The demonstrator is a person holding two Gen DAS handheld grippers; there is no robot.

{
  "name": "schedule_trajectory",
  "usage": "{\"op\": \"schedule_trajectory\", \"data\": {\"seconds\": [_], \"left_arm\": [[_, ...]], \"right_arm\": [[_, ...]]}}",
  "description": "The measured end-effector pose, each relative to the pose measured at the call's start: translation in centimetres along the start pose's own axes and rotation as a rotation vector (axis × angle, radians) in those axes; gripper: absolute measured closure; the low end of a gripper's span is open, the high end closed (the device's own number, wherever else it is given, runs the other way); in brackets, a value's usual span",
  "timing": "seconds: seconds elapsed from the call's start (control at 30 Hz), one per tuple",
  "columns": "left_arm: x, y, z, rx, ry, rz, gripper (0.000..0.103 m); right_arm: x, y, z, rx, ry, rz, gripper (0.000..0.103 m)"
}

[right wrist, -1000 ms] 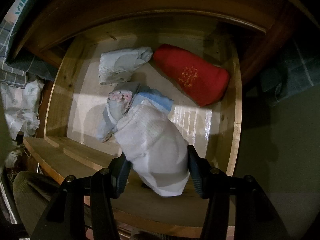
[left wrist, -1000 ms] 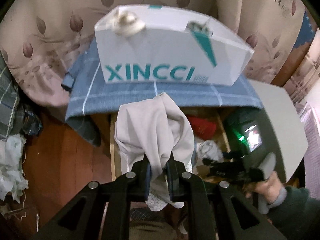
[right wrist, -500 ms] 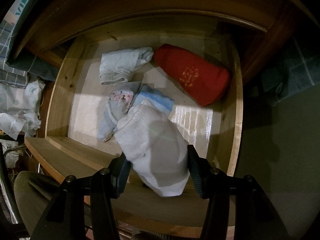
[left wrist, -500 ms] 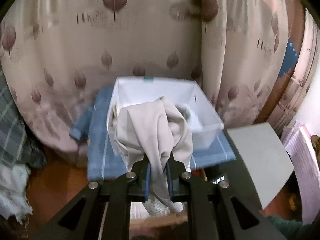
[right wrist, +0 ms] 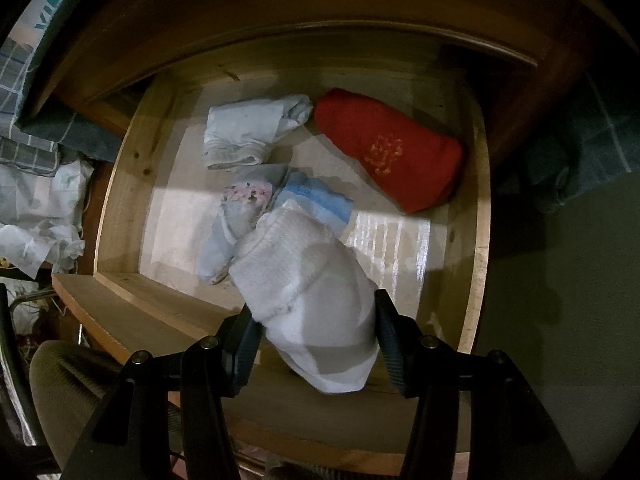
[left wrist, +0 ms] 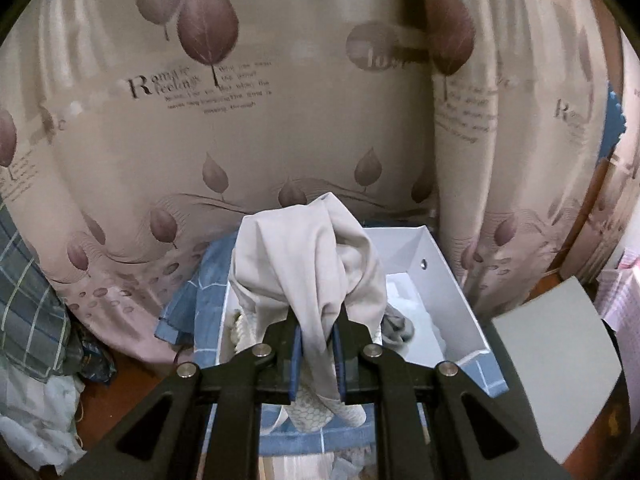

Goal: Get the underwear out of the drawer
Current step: 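Carry the beige cloth over the white box with the left tool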

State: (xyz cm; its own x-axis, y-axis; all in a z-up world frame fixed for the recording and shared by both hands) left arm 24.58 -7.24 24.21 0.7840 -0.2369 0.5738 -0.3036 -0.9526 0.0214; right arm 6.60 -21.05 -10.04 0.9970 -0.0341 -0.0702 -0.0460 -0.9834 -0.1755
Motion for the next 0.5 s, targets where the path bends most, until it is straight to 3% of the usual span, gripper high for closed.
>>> {"op": "schedule_trajectory", "data": {"seconds": [0.23,0.5], "left_arm": [[0.9,0.9,7.3,0.006,-0.077,0.000,0.090],[0.4,1.9,12.7,0.025,-0.126,0.017,0.090]], "right_arm": [[0.0,0.1,0.0,0.023,0.004,0.002,0.053],[0.1,-0.1,0.0,0.038,0.003,-0.003,0.053]]}}
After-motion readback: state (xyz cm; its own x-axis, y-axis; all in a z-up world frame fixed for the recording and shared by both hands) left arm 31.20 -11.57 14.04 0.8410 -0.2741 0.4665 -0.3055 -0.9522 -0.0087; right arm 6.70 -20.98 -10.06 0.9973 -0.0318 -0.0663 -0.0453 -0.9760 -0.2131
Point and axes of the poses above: each gripper's, at about its wrist camera, not at the fingertips, and z roughly the way its jaws point, y to its right, x to its top, the point moved 4 cm from there along z, roughly the way its jaws point, and after that the axes turned 13 degrees about -y, right-handed, at the moved point
